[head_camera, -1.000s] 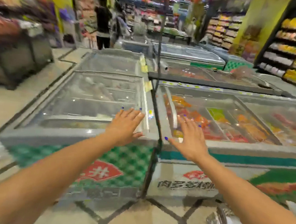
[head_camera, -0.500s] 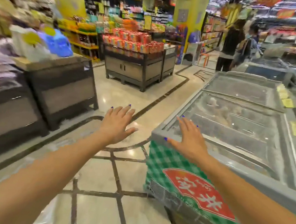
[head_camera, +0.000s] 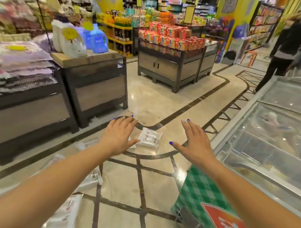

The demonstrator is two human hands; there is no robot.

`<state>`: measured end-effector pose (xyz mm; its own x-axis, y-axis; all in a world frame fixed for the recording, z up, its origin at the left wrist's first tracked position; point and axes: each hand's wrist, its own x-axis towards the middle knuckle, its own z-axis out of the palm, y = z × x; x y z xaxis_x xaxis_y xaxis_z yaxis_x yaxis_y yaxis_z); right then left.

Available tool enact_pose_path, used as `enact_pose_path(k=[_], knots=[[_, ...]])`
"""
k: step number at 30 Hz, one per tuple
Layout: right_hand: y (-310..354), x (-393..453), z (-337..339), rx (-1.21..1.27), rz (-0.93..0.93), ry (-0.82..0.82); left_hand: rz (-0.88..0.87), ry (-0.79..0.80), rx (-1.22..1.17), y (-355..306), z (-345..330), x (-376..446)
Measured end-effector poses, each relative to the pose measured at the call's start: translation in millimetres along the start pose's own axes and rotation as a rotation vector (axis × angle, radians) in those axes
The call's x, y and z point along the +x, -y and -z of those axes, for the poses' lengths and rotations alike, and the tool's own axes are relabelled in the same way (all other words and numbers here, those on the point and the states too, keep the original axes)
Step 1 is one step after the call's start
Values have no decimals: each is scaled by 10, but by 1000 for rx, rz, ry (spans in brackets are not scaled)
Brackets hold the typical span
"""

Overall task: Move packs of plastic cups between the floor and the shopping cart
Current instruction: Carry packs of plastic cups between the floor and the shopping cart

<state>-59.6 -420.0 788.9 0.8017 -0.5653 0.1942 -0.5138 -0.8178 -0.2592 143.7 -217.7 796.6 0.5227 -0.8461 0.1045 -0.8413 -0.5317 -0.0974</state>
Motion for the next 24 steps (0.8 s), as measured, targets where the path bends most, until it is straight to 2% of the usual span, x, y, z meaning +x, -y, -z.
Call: enact_pose_path(k=[11,15,24], knots=[[-687,2075,-369,-10,61,51,81,9,-51,205,-297,2038],[-764,2649,-551,-9,69,91,33,58,-39,283,-486,2572],[-802,4076,-1160,-17,29,108,-36,-9,-78,1083,-862,4042]])
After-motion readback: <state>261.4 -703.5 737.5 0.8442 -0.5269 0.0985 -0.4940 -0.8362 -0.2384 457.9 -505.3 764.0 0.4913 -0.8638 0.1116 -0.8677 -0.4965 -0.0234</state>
